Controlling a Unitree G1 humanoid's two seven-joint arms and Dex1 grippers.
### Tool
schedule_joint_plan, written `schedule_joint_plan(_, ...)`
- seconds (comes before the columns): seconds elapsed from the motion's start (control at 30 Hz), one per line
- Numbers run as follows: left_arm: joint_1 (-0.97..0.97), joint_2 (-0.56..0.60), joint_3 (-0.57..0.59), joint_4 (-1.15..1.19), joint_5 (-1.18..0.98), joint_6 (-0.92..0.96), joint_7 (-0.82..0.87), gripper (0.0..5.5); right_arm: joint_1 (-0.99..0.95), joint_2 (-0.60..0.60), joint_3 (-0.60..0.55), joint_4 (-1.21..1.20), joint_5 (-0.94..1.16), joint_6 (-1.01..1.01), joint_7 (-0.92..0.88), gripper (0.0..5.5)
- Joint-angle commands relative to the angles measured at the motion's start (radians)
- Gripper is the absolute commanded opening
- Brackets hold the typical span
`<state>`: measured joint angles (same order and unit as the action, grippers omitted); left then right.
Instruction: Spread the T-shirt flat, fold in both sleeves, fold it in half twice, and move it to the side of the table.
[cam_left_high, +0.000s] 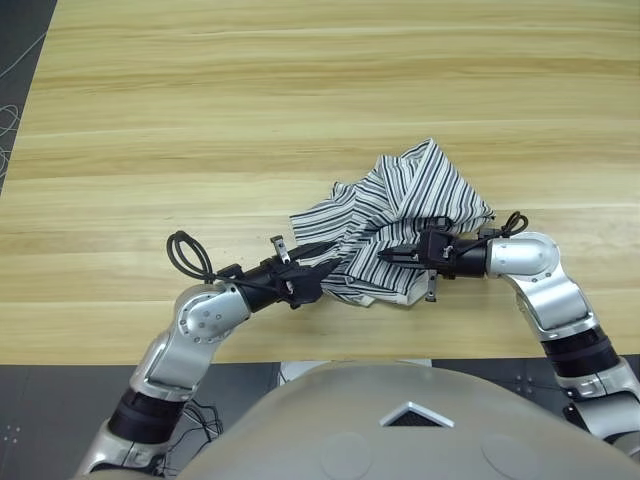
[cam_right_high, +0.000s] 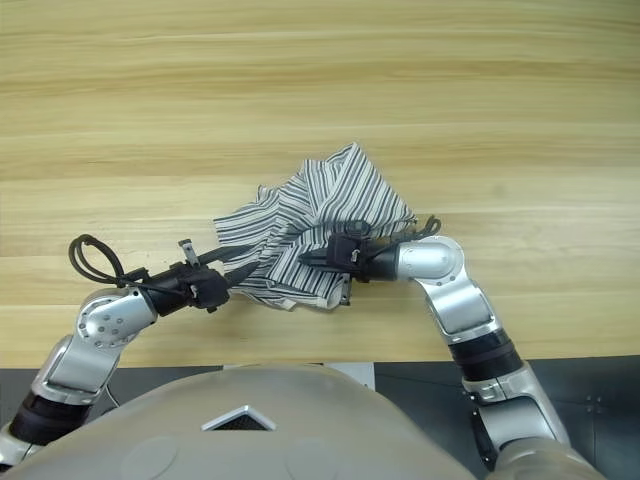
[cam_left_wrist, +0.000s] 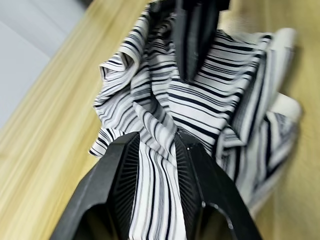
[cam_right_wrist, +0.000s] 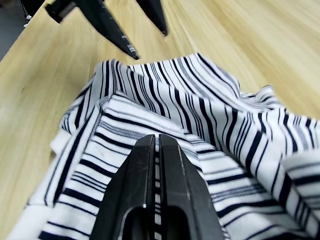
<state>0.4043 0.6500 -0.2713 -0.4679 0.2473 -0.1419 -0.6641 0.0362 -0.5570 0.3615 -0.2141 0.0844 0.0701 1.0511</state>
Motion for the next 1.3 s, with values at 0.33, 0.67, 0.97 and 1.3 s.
schedule_joint_plan(0.33, -0.34, -0.048, -0.226, 0.593, 0.344, 0.046, 0.041, 1.33, -0.011, -0.036, 0.042, 0.007, -0.091, -0.032, -0.043, 0.12)
schedule_joint_plan(0.67, -0.201, 0.154, -0.302, 0.466, 0.435, 0.069, -0.059, 1.33, -0.359, 0.083, 0.093, 0.674, -0.428, 0.007, -0.447, 0.12)
schedule_joint_plan(0.97, 0.057, 0.368, -0.242, 0.153, 0.45, 0.14, -0.106, 1.33, -0.62, 0.073, -0.053, 1.045, -0.338, -0.007, -0.63, 0.12)
schedule_joint_plan(1.3, 0.11, 0.42, -0.197, 0.097, 0.432, 0.208, -0.106, 1.33, -0.762, -0.036, -0.168, 1.414, -0.339, -0.018, -0.773, 0.12)
